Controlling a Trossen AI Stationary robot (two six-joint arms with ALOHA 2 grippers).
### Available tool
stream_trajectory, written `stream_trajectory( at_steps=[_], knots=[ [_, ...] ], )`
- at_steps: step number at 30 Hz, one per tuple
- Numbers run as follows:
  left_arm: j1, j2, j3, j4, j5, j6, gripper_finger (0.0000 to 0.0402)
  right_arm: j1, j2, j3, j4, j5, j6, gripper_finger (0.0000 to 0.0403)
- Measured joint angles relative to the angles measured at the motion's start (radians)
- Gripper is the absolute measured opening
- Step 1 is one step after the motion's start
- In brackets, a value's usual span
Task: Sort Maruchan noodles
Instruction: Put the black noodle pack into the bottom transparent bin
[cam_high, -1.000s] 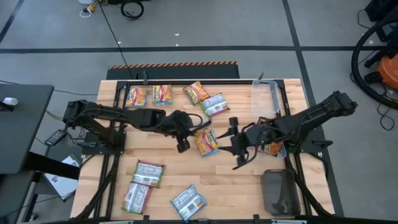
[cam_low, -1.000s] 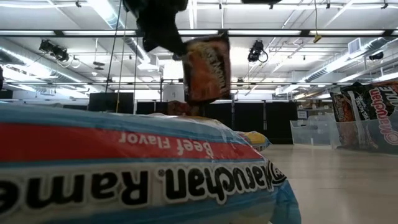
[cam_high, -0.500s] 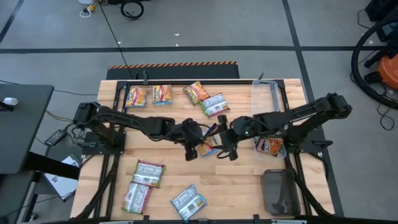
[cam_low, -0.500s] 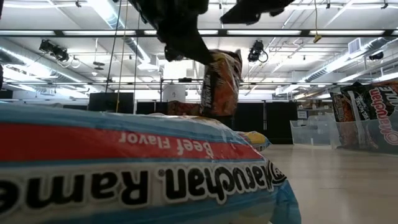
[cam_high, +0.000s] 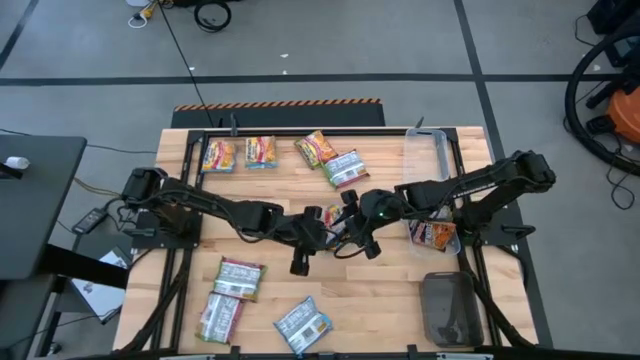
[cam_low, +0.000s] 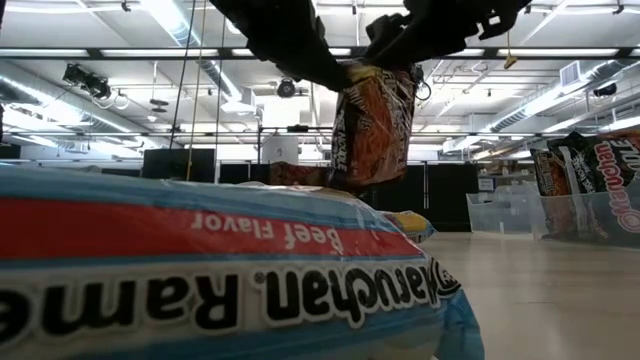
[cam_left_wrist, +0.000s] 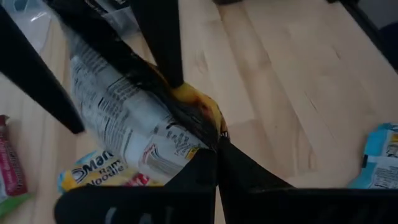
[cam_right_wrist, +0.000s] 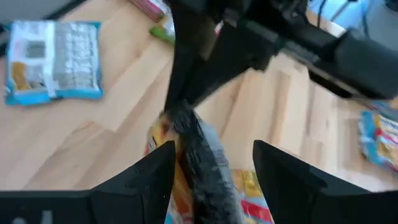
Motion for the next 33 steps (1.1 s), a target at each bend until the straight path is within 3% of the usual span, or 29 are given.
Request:
stream_trajectory(
  at_steps=[4, 11, 20, 23, 27, 33],
  knots=[
    [0.004, 0.001, 0.0, 0.026, -0.022, 0.006, 0.0009, -0.01, 0.014, 0.0, -0.017, -0.081, 0.0, 0.0219],
    [0.014, 0.001, 0.0, 0.045, -0.031, 0.031, 0.0012, -0.01, 0.042, 0.0, -0.037, -0.08, 0.005, 0.0188],
    [0.012, 0.0, 0.0, 0.04, -0.035, 0.031, 0.0013, -0.009, 0.033, 0.0, -0.044, -0.074, 0.008, 0.011],
    [0.013, -0.005, 0.0, 0.029, -0.034, 0.026, 0.0017, -0.009, 0.032, 0.0, -0.05, -0.069, 0.018, 0.0104],
    [0.012, -0.051, 0.0, -0.001, -0.031, 0.023, 0.0051, -0.007, 0.032, 0.0, -0.055, -0.069, 0.033, 0.0107],
    [-0.007, -0.175, 0.029, -0.147, -0.032, -0.04, 0.0135, 0.013, 0.015, 0.0, -0.1, -0.016, 0.103, 0.0106]
  ],
)
